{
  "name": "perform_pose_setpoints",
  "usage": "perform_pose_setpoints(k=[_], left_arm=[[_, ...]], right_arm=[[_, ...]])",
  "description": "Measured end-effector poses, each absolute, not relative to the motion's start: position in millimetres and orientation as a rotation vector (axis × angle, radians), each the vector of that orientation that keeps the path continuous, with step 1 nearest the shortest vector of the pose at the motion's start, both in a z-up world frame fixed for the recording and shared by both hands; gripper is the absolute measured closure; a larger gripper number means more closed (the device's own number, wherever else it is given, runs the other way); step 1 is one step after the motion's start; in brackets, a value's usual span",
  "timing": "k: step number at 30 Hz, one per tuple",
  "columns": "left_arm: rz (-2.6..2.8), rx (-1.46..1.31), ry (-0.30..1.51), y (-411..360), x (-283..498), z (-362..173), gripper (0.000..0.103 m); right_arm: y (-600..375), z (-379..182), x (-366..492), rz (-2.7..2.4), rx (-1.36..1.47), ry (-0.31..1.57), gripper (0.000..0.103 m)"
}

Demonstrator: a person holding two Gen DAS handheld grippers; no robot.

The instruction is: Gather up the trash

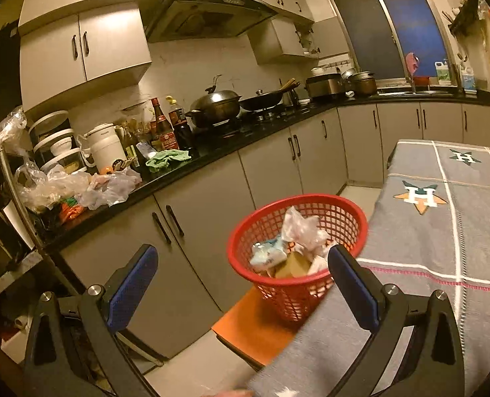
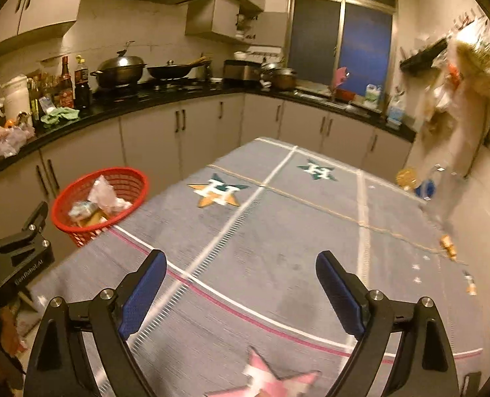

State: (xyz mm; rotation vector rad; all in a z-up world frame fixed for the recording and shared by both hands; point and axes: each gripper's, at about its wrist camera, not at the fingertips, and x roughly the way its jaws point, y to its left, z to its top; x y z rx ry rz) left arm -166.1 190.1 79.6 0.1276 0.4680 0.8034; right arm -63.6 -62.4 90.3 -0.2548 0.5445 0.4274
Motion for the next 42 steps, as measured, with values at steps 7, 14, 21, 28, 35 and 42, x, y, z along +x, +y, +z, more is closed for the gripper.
perform_pose_setpoints(k=[7, 14, 21, 28, 35, 42], left_arm=[[0.754, 0.107, 0.482, 178.0, -160.6, 77.2, 0.001], [0.749, 0.128, 0.489, 169.9, -155.6, 73.5, 0.001], [0.751, 0.108, 0.497, 177.8, -156.4, 69.6, 0.001], [0.739, 0.093, 0.506, 183.1, -158.0, 66.3, 0.001], [0.727, 0.083, 0.511, 186.0, -158.0, 63.7, 0.001], [0.726, 0.078, 0.515, 186.6, -157.5, 62.6, 0.001]], right_arm=[[-80.4, 82.2, -70.2, 0.407, -0.254, 0.553, 0.007], [-81.9, 76.4, -67.8, 0.409, -0.254, 0.568, 0.007], [-74.8, 72.5, -67.1, 0.417, -0.27, 0.579, 0.007], [-69.0, 69.0, -68.4, 0.413, -0.289, 0.584, 0.007], [-66.5, 67.3, -69.2, 0.406, -0.297, 0.589, 0.007], [-64.5, 64.6, -68.9, 0.405, -0.3, 0.598, 0.007]])
